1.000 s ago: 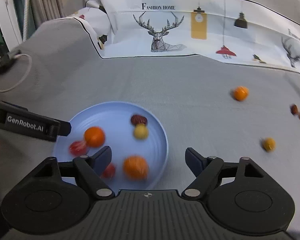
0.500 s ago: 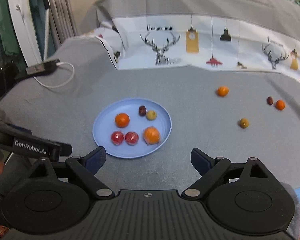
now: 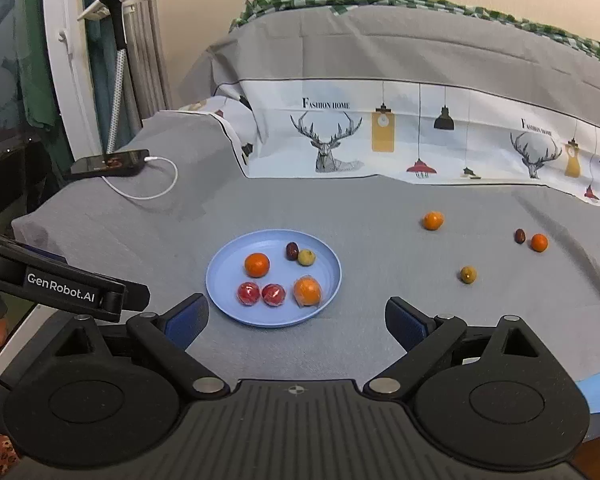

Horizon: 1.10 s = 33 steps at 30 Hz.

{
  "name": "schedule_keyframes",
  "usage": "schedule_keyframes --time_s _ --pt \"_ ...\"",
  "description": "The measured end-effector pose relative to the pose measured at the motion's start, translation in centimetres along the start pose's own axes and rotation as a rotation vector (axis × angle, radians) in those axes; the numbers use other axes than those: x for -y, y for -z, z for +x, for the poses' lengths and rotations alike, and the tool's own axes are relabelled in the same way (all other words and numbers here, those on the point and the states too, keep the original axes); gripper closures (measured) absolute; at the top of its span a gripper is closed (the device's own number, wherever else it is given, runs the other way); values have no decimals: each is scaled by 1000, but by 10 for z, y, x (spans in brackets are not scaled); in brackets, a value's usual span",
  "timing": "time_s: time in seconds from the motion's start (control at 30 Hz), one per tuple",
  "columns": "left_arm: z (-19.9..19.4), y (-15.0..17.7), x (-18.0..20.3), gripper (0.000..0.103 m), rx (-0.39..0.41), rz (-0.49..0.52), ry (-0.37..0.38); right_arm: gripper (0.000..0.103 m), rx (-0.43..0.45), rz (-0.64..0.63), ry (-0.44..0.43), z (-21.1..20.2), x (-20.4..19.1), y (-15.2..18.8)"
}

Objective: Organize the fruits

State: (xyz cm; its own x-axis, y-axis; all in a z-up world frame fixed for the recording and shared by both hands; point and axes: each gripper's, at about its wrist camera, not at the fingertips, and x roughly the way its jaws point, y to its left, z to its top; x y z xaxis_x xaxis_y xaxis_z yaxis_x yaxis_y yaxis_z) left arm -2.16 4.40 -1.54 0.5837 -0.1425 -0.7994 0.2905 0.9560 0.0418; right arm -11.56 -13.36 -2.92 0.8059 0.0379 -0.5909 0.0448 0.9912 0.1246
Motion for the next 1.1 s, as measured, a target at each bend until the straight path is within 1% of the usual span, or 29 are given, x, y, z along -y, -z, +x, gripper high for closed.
schedule_keyframes --time_s 0.17,0.73,0.93,1.0,1.1 --pt "-11 3 -1 0 19 -7 -7 8 18 -12 -11 -7 -3 1" --pt "-9 0 2 0 20 8 -5 7 14 15 -7 -5 0 3" --pt "4 -11 7 0 -13 12 9 7 9 32 6 2 7 1" --pt "8 -17 11 0 -24 12 19 7 27 54 19 -1 14 -1" --pt "11 -26 20 0 -17 13 37 7 37 103 43 -4 28 -1"
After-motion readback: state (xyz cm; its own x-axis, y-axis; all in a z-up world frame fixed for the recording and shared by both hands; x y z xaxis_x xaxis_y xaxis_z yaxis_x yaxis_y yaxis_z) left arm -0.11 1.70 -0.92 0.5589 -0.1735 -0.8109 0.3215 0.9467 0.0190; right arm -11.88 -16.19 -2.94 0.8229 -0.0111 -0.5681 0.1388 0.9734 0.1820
